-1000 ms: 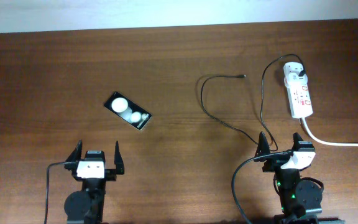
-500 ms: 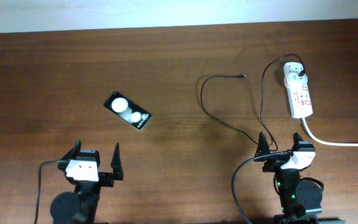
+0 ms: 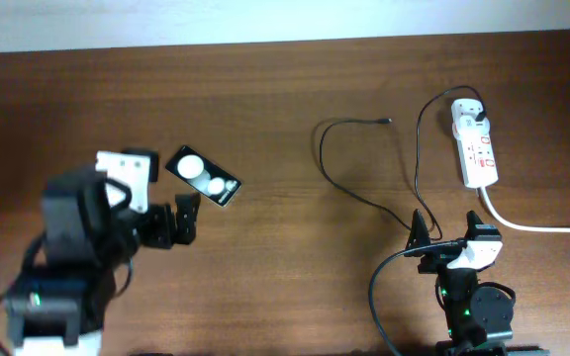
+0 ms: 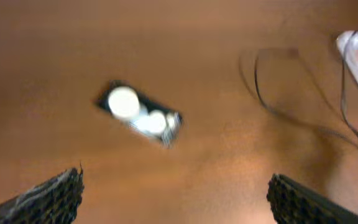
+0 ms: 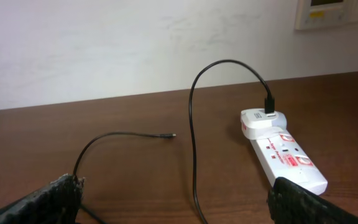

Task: Plug charger to phone and switch on socket
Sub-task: 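Move the left gripper over the black phone and grasp it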

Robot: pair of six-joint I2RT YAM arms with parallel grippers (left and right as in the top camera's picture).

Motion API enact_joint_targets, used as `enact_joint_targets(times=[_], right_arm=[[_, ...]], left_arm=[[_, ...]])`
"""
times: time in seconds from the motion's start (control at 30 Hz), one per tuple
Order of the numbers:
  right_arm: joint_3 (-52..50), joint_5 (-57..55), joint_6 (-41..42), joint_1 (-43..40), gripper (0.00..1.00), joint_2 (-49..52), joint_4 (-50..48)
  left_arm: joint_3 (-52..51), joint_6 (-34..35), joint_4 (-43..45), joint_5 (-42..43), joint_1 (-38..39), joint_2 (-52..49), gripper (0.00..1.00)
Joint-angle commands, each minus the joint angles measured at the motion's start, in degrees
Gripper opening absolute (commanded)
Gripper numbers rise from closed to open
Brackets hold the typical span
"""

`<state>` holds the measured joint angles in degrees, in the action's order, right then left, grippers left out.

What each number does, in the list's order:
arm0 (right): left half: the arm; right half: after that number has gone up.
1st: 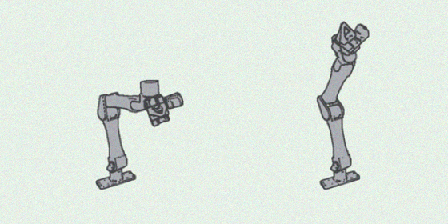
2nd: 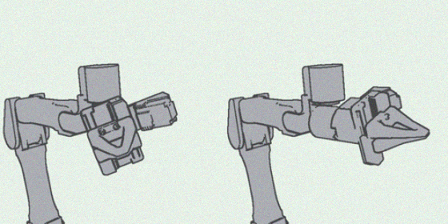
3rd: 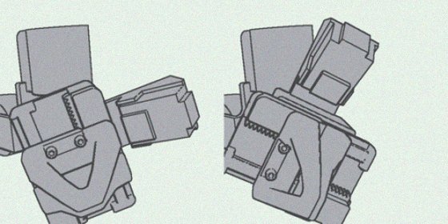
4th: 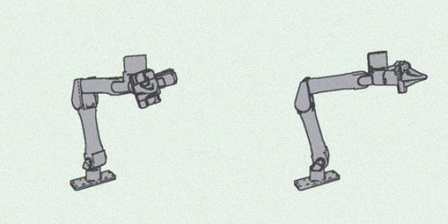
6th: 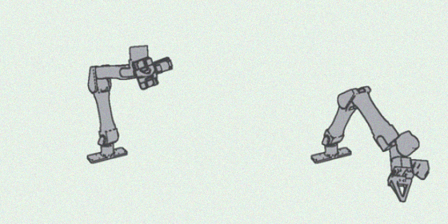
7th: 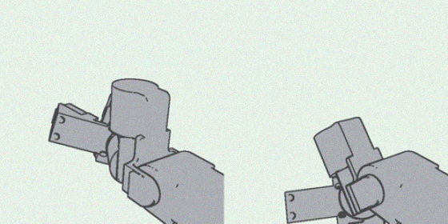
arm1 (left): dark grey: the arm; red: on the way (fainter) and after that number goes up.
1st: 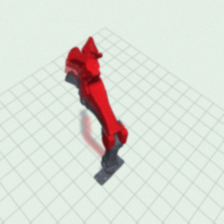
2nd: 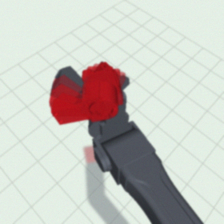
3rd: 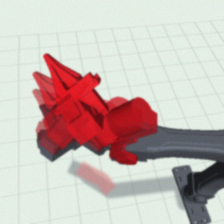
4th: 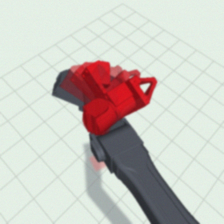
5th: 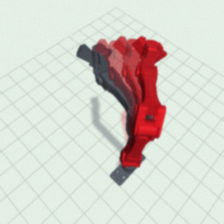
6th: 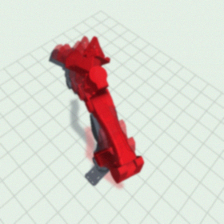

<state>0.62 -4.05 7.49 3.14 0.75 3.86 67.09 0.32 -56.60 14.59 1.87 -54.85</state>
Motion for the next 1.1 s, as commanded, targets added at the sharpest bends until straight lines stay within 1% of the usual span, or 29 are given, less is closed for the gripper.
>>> enact_joint_targets(times=[0.0, 0.03, 0.1, 0.13, 0.17, 0.2, 0.23, 0.27, 0.33, 0.37, 0.43, 0.53, 0.63, 0.7, 0.73, 0.87, 1.0, 1.07], right_arm=[[-0.3, -0.7, -0.1, -0.2, 0.99, -0.5, 0.3], [-0.3, -0.7, -0.1, -0.2, 0.99, -0.5, 0.3], [-0.3, -0.7, -0.1, -0.2, 0.98, -0.5, 0.3], [-0.3, -0.7, -0.1, -0.2, 0.98, -0.5, 0.3], [-0.3, -0.7, -0.1, -0.2, 0.99, -0.5, 0.3], [-0.3, -0.7, -0.1, -0.2, 0.99, -0.5, 0.3], [-0.3, -0.7, -0.1, -0.2, 0.98, -0.5, 0.3], [-0.3, -0.7, -0.1, -0.2, 0.99, -0.5, 0.3], [-0.3, -0.7, -0.1, -0.2, 0.99, -0.5, 0.3], [-0.3, -0.7, -0.1, -0.2, 0.99, -0.5, 0.3], [-0.3, -0.7, -0.1, -0.2, 0.99, -0.5, 0.3], [-0.3, -0.7, -0.1, -0.2, 0.99, -0.5, 0.3], [-0.3, -0.7, -0.1, -0.2, 0.99, -0.5, 0.3], [-0.3, -0.7, -0.1, -0.2, 0.99, -0.5, 0.3], [-0.3, -0.7, -0.1, -0.2, 0.99, -0.5, 0.3], [-0.3, -0.7, -0.1, -0.2, 0.98, -0.5, 0.3], [-0.3, -0.7, -0.1, -0.2, 0.99, -0.5, 0.3], [-0.3, -0.7, -0.1, -0.2, 0.99, -0.5, 0.3]], left_arm=[[5.9, 0.5, -4.6, 12.3, 0.3, -6.5, 0.99], [5.9, 0.5, -6.2, 12.7, 0.3, -8.2, 0.99], [5.9, 0.6, -6.4, 12.7, 0.3, -11.2, 0.99], [5.9, 2.5, -6.1, 12.2, 0.3, -13.0, 0.99], [5.9, 6.1, -6.5, 10.4, 0.3, -13.9, 0.99], [5.9, 11.7, -6.8, 5.8, 0.7, -14.9, 0.99], [5.9, 15.1, -7.0, 1.8, 1.3, -15.4, 0.99], [5.9, 20.1, -7.2, -4.0, 2.7, -15.6, 0.99], [6.2, 29.2, -7.1, -12.5, 6.3, -15.7, 0.99], [6.5, 33.0, -7.1, -15.4, 7.8, -15.7, 0.99], [7.4, 37.1, -7.1, -17.4, 9.2, -16.5, 1.00], [12.2, 40.2, -8.4, -17.4, 9.2, -22.6, 1.00], [20.5, 41.3, -12.1, -17.4, 9.2, -31.8, 0.99], [28.7, 42.3, -16.1, -17.4, 9.2, -41.0, 0.99], [30.2, 42.6, -16.8, -17.4, 9.1, -43.6, 0.99], [30.8, 47.3, -16.3, -16.9, 6.1, -51.5, 0.99], [30.8, 47.3, -13.7, -16.9, 5.6, -55.6, 0.99], [30.7, 47.3, -11.9, -15.0, 5.6, -56.8, 0.99]])
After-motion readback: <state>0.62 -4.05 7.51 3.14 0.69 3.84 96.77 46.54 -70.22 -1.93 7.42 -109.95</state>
